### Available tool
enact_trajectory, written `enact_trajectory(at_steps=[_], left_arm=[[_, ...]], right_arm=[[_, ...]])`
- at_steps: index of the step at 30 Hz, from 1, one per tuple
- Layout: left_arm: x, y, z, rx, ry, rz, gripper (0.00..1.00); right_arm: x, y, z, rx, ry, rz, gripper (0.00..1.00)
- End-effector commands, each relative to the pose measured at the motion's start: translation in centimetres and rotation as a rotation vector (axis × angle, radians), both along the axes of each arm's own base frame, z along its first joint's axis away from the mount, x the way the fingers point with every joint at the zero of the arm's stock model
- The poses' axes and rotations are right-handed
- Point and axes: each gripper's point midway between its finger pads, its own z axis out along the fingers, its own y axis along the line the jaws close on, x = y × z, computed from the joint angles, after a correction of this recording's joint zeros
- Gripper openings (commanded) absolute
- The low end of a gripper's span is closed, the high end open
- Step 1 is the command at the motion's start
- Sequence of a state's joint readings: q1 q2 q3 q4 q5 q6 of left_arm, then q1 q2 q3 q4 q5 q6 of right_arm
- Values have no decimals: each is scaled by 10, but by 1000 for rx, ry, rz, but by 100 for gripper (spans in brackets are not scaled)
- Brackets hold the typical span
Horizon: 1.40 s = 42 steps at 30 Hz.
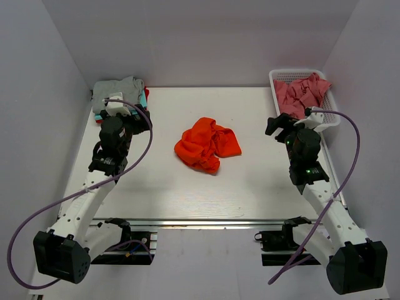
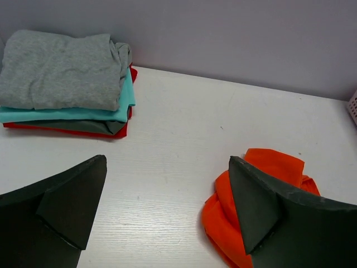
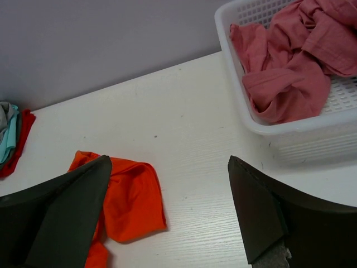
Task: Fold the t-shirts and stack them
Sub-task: Flatten out the tshirt
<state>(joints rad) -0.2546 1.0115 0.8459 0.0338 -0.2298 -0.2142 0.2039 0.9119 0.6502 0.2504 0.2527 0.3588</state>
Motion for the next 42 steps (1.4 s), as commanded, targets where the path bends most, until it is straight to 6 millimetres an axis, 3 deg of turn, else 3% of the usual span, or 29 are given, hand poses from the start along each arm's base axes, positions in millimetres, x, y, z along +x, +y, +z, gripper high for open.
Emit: enact_trajectory(at_steps=[1,2,5,9,10,13,14,16,17,19,23,24,27,28,30,31,33,40,42], left_arm=[[-1,2,0,-38,30,17,100],[0,-1,5,-45,11,3,100],[3,-12,-7,-35,38,-57,100],[9,-50,-29,4,137,-239,100],[15,-58,-49,17,202,-274,100],[15,-85,-68,7,283,-427,100],[15,-96,-85,3,327,-471,100],[5,-117,-107,-10,370,-565,100],[-2,-127,-118,-17,402,-594,100],[-9,-141,-147,-10,478,-632,100],[-38,-163,-196,57,656,-696,100],[-47,-171,-199,59,669,-716,100],[-60,-180,-203,77,685,-728,100],[-60,-181,-203,87,684,-724,100],[-62,-182,-198,108,676,-710,100],[-56,-186,-189,128,652,-691,100],[-57,-194,-187,149,653,-692,100],[-29,-211,-179,203,629,-630,100],[-26,-208,-193,227,662,-600,100]], right_arm=[[-2,5,1,5,14,33,90],[-2,6,-1,10,21,32,90],[0,9,-9,-45,54,64,90],[7,17,-25,-84,119,113,90],[5,17,-34,-99,156,117,90],[14,25,-41,-112,211,157,90],[18,33,-54,-109,256,199,90],[19,46,-51,-116,288,269,90],[23,58,-68,-108,341,334,90],[24,64,-75,-105,408,351,90],[28,90,-117,-96,555,453,90],[32,95,-132,-96,596,461,90],[33,106,-140,-91,630,475,90],[34,110,-156,-94,674,481,90],[30,118,-168,-104,713,491,90],[27,124,-181,-111,752,501,90],[24,130,-187,-117,767,508,90],[17,139,-210,-106,819,486,90],[17,141,-214,-95,829,483,90]])
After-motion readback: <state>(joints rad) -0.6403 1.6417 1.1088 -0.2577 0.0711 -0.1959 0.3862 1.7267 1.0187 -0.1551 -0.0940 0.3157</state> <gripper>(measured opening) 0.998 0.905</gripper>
